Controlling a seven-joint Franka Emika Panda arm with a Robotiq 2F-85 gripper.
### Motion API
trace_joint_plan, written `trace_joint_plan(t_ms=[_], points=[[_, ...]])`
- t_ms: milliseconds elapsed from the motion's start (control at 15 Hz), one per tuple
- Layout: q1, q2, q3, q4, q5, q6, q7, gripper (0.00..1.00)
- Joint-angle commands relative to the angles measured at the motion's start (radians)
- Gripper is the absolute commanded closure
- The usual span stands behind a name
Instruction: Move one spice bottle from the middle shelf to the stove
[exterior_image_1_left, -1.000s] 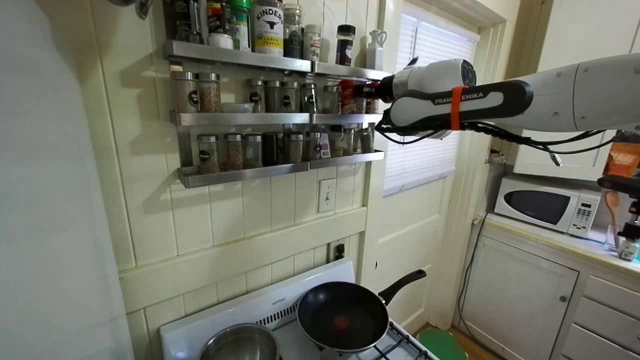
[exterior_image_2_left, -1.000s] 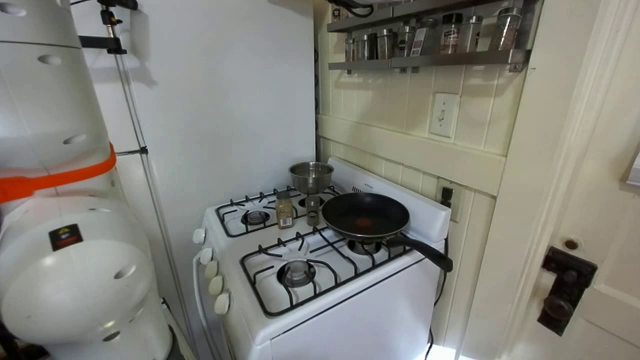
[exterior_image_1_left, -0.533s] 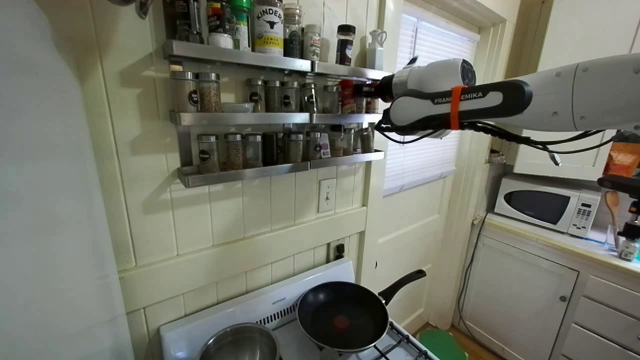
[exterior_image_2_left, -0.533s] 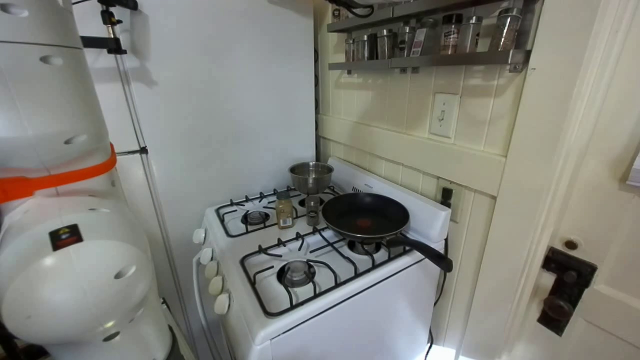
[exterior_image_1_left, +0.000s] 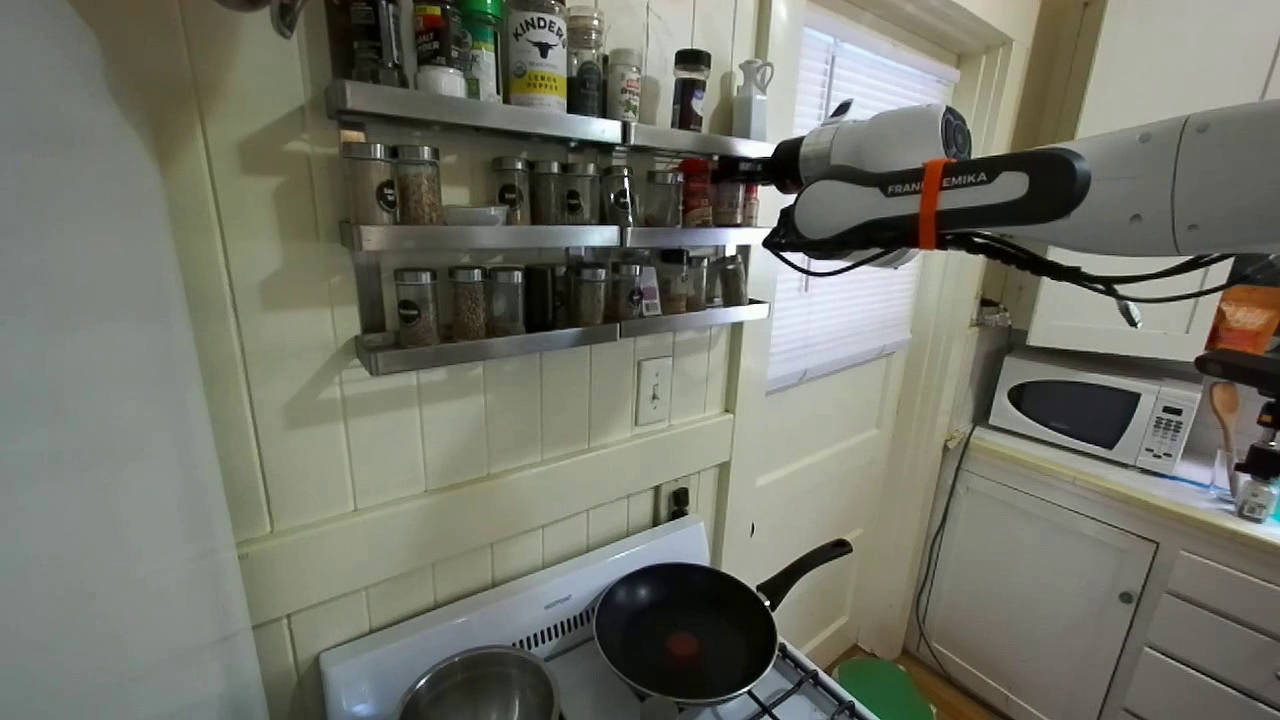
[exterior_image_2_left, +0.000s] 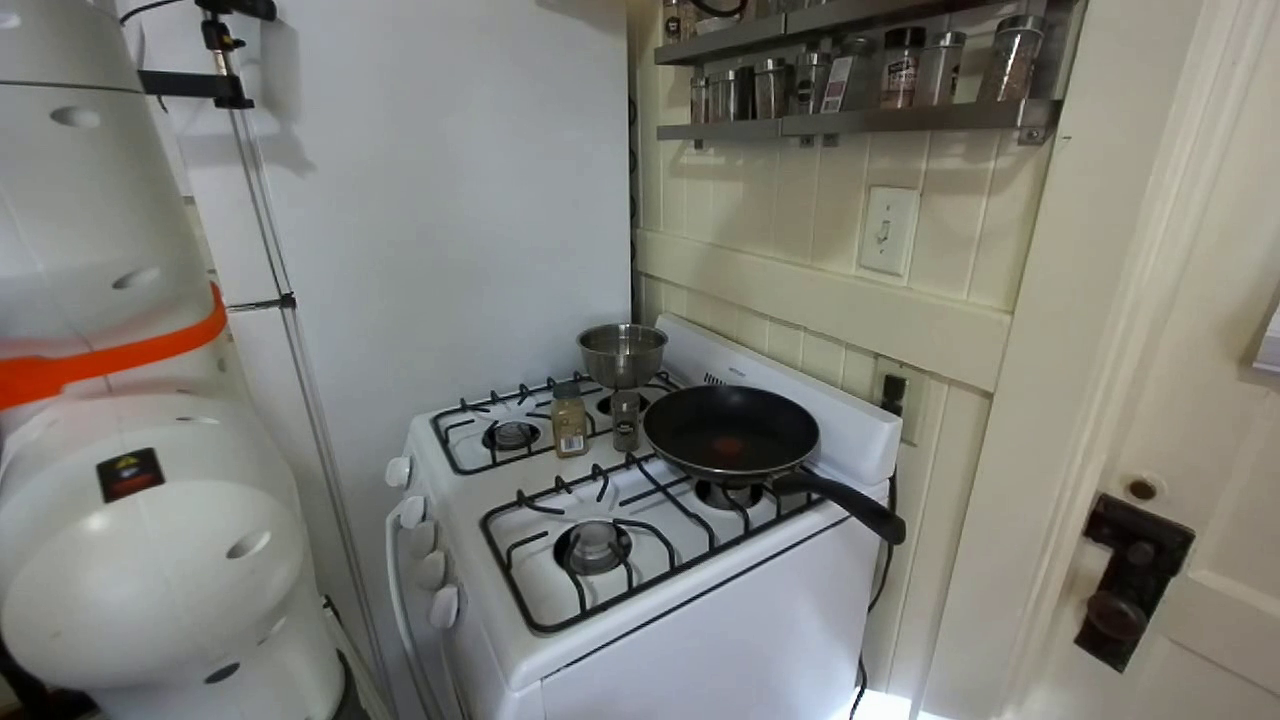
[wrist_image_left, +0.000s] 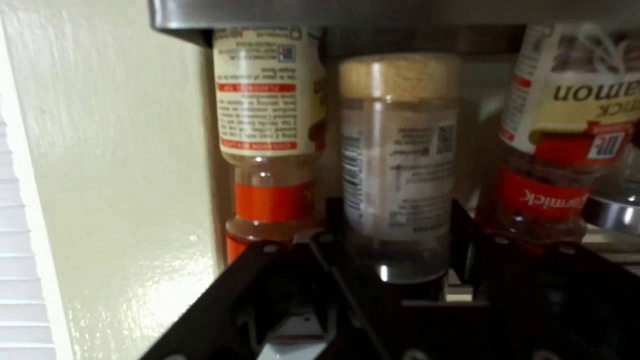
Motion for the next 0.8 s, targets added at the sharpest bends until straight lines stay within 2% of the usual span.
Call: trace_joint_plan(t_ms=[0,733], points=[[0.009,-0.045,-0.002,-0.047,0.005,-0.026,-0.028,0.75],[0.009,-0.07,-0.001,-0.086,-0.031,-0.045,-0.15,0.75]])
